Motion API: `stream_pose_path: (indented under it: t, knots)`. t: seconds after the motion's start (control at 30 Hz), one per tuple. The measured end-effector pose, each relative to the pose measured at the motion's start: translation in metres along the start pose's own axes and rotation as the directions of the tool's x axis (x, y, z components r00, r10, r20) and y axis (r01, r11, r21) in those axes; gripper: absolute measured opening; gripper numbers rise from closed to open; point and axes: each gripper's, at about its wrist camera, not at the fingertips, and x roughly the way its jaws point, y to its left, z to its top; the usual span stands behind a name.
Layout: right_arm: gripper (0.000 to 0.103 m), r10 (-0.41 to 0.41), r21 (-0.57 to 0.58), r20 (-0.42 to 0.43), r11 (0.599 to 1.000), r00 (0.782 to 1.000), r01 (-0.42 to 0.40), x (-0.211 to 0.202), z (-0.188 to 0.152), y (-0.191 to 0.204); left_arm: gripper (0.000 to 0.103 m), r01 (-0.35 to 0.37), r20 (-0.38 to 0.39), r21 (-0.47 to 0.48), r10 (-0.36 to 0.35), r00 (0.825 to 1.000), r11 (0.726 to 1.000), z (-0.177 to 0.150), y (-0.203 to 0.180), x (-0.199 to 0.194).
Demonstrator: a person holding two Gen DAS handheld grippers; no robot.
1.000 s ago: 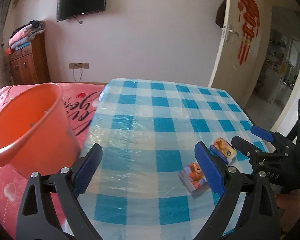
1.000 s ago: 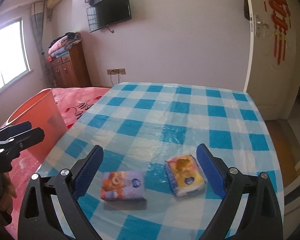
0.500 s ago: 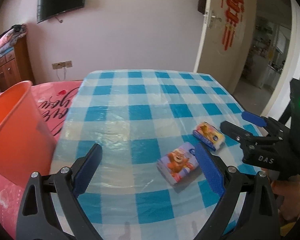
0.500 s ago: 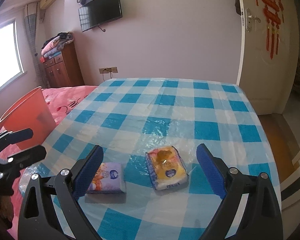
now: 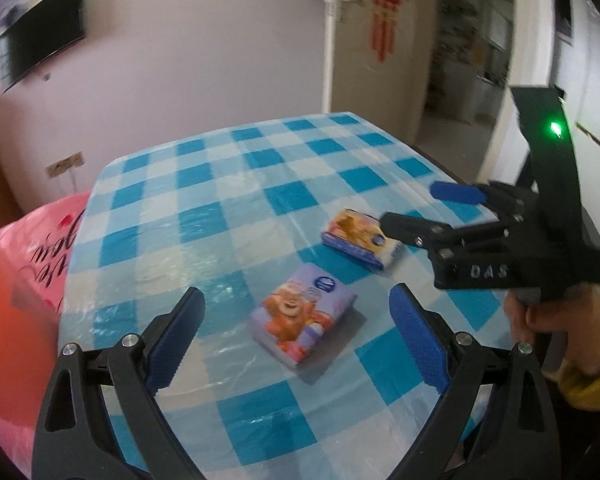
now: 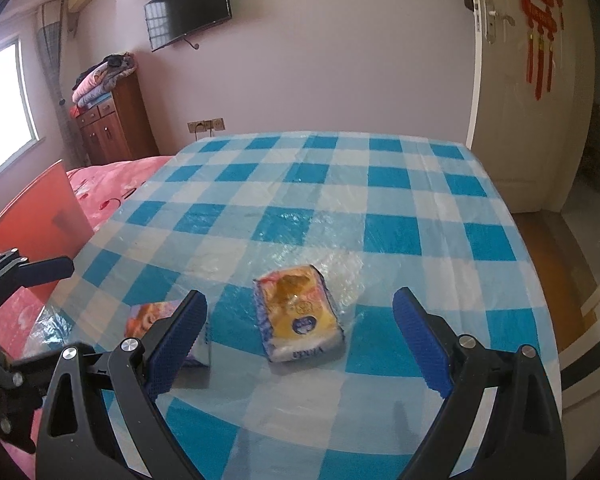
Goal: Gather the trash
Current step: 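Grasp the purple bear tissue pack with left tool while right tool grasps the yellow tissue pack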
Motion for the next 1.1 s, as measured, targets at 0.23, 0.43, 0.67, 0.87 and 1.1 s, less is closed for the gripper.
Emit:
stream_pose_path:
  t: [0.23,0.43,0.67,0.87,1.1]
  knots:
    - [0.093,0.047,0.037,-0.060,0.998,0.997,-0.044,0.012,-0.007,-0.019,0.094,0.058,-0.059,0.071,-0.053,0.997,0.996,0.000,-0.002,0.022]
    - [0.093,0.107,0.060,-0.113,0.993,0.988,-0.100,0.025,-0.012,-0.027,0.094,0.096,-0.102,0.106,-0.085,0.991,0.990,0.004,0.000,0.040]
    - [0.093,0.124,0.053,-0.134,0.992,0.983,-0.118,0.037,-0.010,-0.023,0.094,0.113,-0.145,0.138,-0.093,0.985,0.984,0.005,0.006,0.060]
    - [0.093,0.129,0.013,-0.151,0.992,0.980,-0.128,0.047,-0.005,-0.013,0.094,0.135,-0.162,0.091,-0.119,0.980,0.987,0.004,0.018,0.071]
    - [0.093,0.104,-0.028,-0.173,0.994,0.979,-0.110,0.057,-0.003,-0.007,0.094,0.160,-0.173,0.109,-0.140,0.975,0.981,0.001,0.015,0.076]
